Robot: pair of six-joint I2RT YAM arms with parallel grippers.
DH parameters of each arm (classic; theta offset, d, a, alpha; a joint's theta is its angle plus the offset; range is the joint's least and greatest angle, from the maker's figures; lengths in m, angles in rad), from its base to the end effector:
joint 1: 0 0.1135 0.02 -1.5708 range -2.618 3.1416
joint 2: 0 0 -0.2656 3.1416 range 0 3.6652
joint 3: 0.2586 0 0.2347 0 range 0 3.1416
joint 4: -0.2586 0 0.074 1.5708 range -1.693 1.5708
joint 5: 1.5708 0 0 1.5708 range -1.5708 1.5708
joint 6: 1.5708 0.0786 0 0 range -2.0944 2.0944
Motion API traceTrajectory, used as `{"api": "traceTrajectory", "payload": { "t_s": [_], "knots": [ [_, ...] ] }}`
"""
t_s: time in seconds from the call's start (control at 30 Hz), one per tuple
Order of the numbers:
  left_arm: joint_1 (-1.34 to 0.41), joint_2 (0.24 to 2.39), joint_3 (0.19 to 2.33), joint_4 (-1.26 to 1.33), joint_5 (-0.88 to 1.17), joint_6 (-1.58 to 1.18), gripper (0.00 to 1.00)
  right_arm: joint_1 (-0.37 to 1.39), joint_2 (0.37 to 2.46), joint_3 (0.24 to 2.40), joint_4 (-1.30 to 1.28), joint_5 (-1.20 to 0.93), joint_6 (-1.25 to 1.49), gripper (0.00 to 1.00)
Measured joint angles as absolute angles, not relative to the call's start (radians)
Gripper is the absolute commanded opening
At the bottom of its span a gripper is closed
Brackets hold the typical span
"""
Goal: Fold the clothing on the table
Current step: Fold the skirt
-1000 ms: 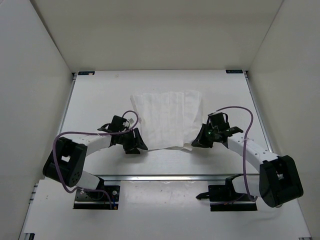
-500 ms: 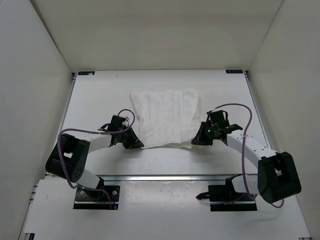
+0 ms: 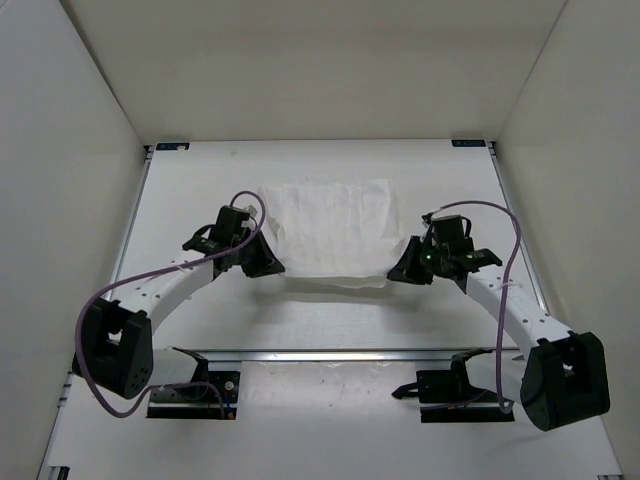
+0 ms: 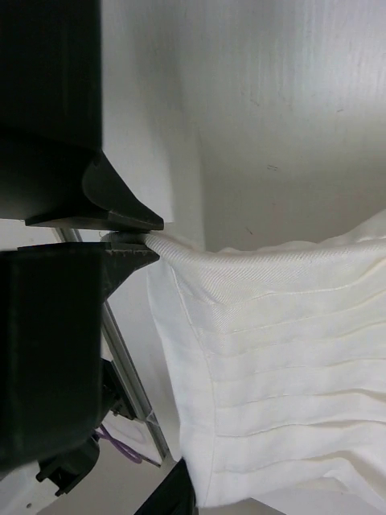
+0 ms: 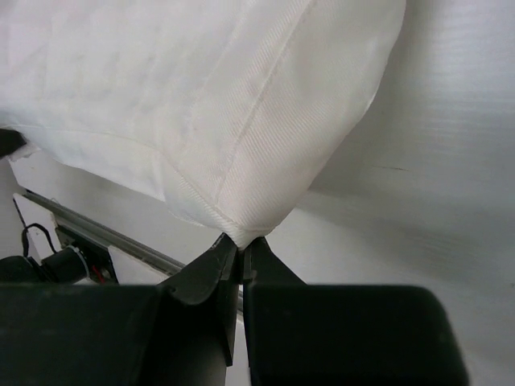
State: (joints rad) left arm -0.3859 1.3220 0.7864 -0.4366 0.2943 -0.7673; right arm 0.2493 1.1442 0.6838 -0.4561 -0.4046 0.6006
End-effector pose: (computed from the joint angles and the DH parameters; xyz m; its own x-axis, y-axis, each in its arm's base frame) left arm 0.2364 -0.1207 0.1835 -0.9061 -0.3490 -0.2392 -0.1630 0.8098 -0.5637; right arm 0.2143 0.0865 0.1922 -0.8938 0.3085 -0.3256 0.0559 0.7968 0.6016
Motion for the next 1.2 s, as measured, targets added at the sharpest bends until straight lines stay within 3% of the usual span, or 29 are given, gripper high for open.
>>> {"api": "traceTrajectory", "payload": {
  "t_s": [0.37,0.7,1.03,1.2],
  "knots": [
    [-0.330,1.381,0.990,-0.491,0.326,-0.775,0.00,0.192,1.199,0.945,-0.373,-0.436,0.534,0.00],
    [-0.317,1.448,1.238,-0.469,0.235,-0.578,0.00,0.183,1.354,1.101,-0.273,-0.456,0.430,0.00],
    [-0.331,1.497,1.241,-0.470,0.127,-0.489,0.00,0.239,1.460,1.234,-0.291,-0.352,0.303,0.00],
    [-0.295,1.449,1.085,-0.371,0.191,-0.545,0.00,0.269,1.464,1.201,-0.290,-0.331,0.286,0.00]
  ]
}}
